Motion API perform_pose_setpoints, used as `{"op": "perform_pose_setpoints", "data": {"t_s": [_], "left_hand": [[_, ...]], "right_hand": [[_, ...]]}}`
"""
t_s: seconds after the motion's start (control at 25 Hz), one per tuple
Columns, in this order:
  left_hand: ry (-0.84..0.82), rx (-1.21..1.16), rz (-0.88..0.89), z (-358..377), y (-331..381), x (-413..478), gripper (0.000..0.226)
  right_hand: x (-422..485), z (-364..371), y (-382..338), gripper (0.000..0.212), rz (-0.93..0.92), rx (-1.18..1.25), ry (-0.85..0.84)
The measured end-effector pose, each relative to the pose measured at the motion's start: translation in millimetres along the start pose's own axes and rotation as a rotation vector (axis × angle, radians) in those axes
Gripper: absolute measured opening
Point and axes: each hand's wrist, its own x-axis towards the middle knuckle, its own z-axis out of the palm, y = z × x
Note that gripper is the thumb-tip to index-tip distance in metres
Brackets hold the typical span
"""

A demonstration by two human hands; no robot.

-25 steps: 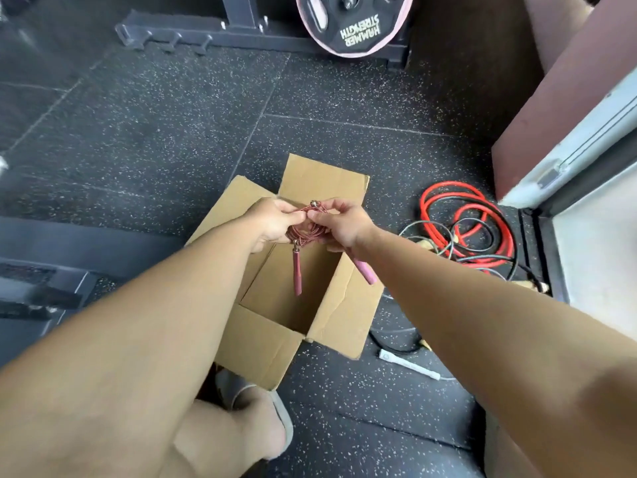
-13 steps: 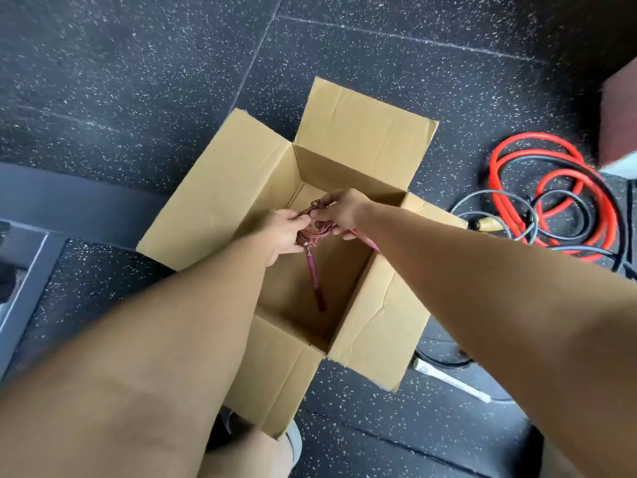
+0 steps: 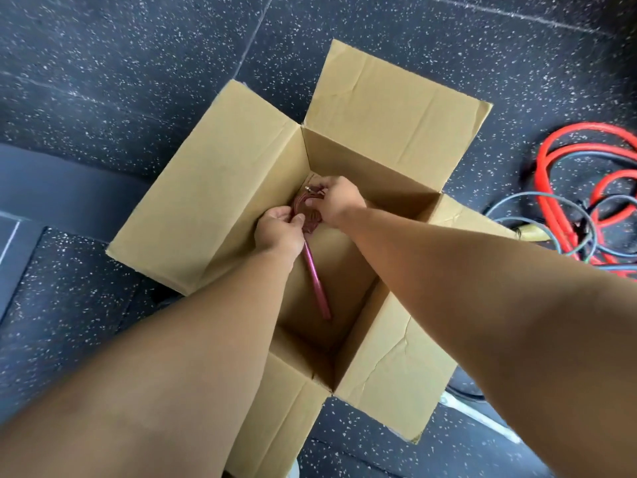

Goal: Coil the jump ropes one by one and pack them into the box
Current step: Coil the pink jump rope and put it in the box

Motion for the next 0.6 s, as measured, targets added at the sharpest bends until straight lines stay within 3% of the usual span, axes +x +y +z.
{"op": "perform_pose_setpoints", "data": {"t_s": [0.24,0.36,0.44,0.52,0.6], "left_hand": [[-0.144,0.098,0.105,10,-13,-2,0.039],[-0.216,0.160,0.131,10,-17,6,0.053],[-0.271,0.351,0.189,5,-14,2,0.064],[-0.308,0.620,0.232,2,-8,-8,0.074],[-0.326,0.749,0.223,3,-6,-10,0.080]], "right_hand": [[19,13,3,0.037,0.209,0.400,0.238],[18,24,0,0.035,0.278,0.261,0.331],[18,28,1,0.041,0.306,0.262,0.341],[13,33,0,0.047,0.349,0.523,0.365],[9,37,5,0.041,0.331,0.662,0.429]]}}
